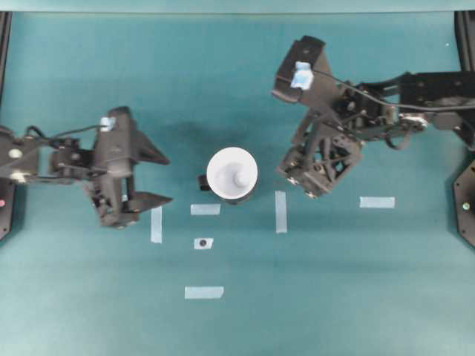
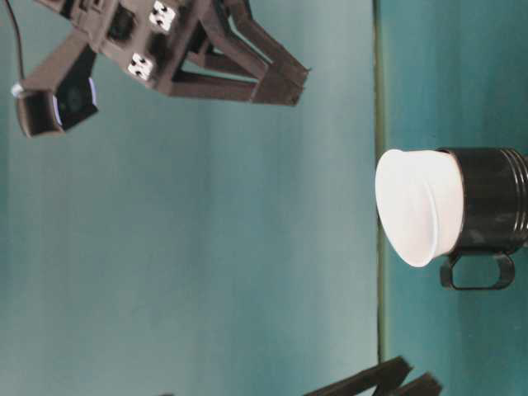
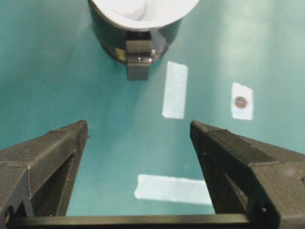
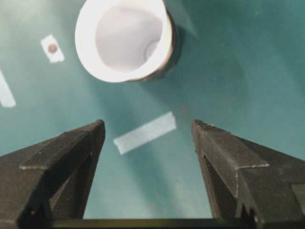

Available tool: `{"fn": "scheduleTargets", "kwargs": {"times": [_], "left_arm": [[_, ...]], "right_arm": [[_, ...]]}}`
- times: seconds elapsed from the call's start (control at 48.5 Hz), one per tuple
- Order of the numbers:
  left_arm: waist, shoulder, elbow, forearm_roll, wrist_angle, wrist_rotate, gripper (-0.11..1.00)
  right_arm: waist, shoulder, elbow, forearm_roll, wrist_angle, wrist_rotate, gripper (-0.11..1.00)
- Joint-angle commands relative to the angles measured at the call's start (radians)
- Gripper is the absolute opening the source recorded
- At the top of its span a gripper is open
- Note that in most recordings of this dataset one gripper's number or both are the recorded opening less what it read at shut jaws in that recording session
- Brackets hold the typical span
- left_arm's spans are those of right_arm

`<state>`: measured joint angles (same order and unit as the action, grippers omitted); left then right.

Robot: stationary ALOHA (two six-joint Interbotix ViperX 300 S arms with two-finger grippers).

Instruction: Holding the cup holder with the left arm, the right arm places the cup into the cup holder.

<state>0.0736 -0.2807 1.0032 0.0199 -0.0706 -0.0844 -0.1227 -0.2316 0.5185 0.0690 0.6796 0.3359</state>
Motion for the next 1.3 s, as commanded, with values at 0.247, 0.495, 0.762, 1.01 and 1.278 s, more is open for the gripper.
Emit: {"fn": "scheduleTargets", "kwargs": {"times": [0.247, 0.495, 0.762, 1.01, 1.278], "left_arm": [[-0.003, -0.097, 0.020, 0.002, 0.017, -0.002, 0.93], [-0.003, -0.110, 0.020, 0.002, 0.026, 0.000, 0.93], [-0.003, -0.114, 0.020, 0.002, 0.026, 0.000, 0.93], [-0.003, -0.114, 0.020, 0.002, 0.026, -0.002, 0.93], [-0.003, -0.106, 0.018, 0.002, 0.025, -0.003, 0.93]], "right_arm": [[0.040, -0.235, 0.161, -0.026, -0.270, -0.055, 0.78], [0.049, -0.360, 0.319, -0.026, -0.480, -0.052, 0.78], [0.054, -0.448, 0.394, -0.026, -0.474, -0.052, 0.78], [0.057, -0.456, 0.402, -0.026, -0.466, -0.052, 0.78], [0.055, -0.453, 0.402, -0.026, -0.457, -0.051, 0.78]]}}
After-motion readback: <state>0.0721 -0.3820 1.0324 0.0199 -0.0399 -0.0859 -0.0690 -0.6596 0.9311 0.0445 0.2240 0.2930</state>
